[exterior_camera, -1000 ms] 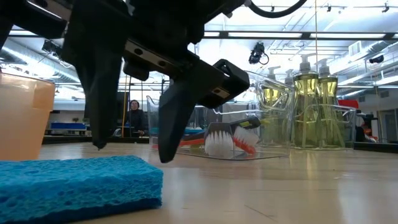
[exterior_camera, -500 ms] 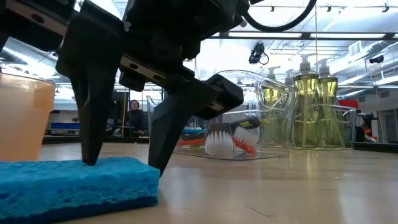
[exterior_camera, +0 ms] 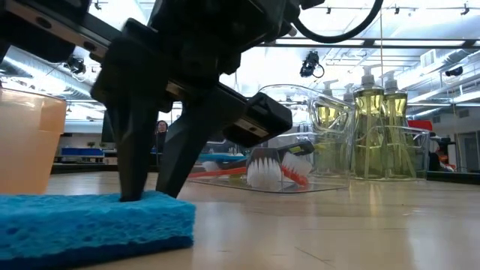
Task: Pick & Place Kitchen Sink Supplies
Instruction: Put the light blue sponge into the transparent orange bin
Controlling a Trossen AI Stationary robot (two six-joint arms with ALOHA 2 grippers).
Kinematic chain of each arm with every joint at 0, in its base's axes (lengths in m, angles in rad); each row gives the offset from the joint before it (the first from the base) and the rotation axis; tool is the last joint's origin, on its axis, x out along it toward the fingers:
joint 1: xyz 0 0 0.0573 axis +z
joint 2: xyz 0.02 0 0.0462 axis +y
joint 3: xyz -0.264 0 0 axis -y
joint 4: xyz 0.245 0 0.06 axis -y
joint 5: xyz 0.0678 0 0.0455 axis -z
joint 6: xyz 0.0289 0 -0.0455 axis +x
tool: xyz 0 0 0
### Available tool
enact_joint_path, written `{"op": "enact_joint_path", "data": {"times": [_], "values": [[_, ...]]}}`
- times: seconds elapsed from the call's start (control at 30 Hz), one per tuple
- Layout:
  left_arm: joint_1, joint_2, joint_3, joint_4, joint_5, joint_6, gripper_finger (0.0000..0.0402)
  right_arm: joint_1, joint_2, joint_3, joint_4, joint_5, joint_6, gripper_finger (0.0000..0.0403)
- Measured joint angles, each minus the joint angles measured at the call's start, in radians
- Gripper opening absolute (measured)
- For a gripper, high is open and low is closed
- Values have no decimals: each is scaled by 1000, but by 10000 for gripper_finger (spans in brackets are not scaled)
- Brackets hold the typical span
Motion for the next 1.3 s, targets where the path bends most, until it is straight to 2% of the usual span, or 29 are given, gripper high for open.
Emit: {"op": "enact_joint_path", "data": {"times": [0.23,0.57,0.83,1.3], "values": [[0,0,0,1,-2,0,7,0,0,0,19,0,0,8],[-1,1,25,4,-32,1,4,0,0,0,27,0,0,8],[0,1,131,-14,-97,-6,2,0,0,0,27,0,-25,8],[-4,1,455,-244,-202,-27,1,0,0,0,26,-1,-56,8]]}}
